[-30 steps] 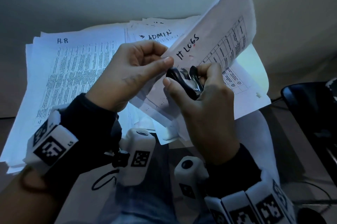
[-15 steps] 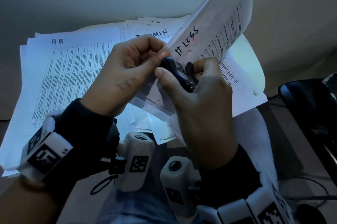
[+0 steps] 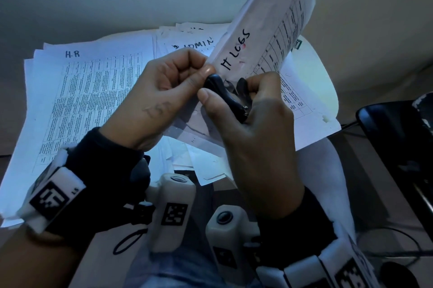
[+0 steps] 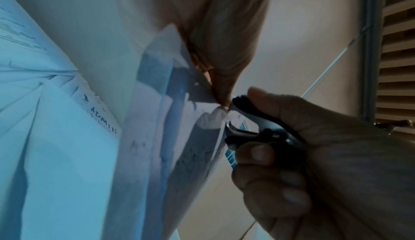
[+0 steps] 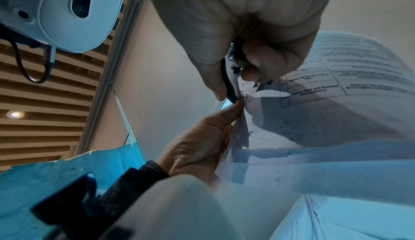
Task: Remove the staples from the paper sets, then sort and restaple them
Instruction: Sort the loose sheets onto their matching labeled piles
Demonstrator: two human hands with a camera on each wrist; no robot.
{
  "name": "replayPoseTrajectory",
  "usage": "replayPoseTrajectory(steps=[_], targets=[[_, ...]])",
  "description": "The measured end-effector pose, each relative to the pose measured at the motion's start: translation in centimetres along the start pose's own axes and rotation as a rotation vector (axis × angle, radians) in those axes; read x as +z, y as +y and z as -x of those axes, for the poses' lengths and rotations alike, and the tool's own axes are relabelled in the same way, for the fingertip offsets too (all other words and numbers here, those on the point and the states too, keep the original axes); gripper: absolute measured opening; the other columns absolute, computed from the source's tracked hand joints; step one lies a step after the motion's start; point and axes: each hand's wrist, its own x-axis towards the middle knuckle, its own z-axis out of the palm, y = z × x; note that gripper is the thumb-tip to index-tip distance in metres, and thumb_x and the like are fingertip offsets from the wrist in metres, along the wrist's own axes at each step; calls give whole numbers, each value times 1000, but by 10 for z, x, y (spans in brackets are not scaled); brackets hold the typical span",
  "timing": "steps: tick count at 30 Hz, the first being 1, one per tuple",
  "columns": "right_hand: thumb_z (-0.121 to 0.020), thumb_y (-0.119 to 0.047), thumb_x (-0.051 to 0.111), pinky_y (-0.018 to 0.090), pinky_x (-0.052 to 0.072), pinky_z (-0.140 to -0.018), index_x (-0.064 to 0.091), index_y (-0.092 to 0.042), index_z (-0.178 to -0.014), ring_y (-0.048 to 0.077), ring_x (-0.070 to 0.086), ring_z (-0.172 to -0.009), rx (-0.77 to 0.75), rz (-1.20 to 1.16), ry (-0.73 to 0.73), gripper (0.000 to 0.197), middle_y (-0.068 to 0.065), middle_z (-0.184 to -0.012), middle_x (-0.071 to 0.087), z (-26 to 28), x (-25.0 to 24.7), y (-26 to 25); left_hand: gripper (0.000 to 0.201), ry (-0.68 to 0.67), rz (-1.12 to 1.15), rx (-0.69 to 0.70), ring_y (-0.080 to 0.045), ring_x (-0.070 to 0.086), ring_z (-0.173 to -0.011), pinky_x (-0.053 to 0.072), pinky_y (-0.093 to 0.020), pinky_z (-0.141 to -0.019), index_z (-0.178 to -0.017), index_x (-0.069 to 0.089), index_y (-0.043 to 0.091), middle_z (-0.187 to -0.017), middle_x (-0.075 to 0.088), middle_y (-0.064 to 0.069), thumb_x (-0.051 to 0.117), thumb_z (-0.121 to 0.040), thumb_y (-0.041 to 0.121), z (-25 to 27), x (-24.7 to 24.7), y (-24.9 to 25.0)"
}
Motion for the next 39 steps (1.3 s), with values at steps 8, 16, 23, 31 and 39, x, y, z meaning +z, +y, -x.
replayPoseTrajectory(steps=[8, 16, 23, 31, 39], targets=[[-83, -27, 69, 14, 46, -55, 47, -9, -91, 4, 59, -70, 9, -58, 4, 29, -9, -69, 58, 3, -2, 1, 9, 12, -10, -14, -32, 45, -73, 37, -39, -62, -76, 58, 16, -79, 53, -22, 61, -83, 21, 2, -1, -1], [-79, -30, 69, 32, 52, -63, 48, -11, -89, 8, 61, -70, 48, -91, 83, 30, -7, -71, 61, 6, 1, 6, 5, -19, -9, 13, -15, 58, -68, 51, -23, -68, -79, 57, 9, -69, 65, 2, 55, -83, 11, 3, 3, 0], [-76, -31, 62, 19, 47, -54, 49, -21, -81, -6, 56, -62, 91, -192, 98, 17, -24, -68, 60, 4, -1, 13, 9, -23, 10, 18, -12, 63, -72, 54, -23, -74, -87, 60, 6, -76, 69, 0, 61, -78, 7, 4, 6, -4], [-75, -31, 63, 13, 47, -57, 50, -20, -81, -4, 59, -67, 100, -219, 92, 18, -21, -71, 61, 7, -2, 21, 14, 42, 6, -51, -11, 63, -62, 54, -23, -65, -80, 58, 9, -68, 68, -1, 69, -74, 5, -1, 10, -6], [-77, -31, 62, 14, 48, -59, 45, -26, -81, -7, 60, -72, 57, -190, 113, 18, -31, -77, 60, 13, -6, 24, 11, 78, -65, -18, -7, 62, -61, 53, -21, -63, -80, 56, 11, -65, 66, 4, 65, -78, 7, 0, 20, -9]])
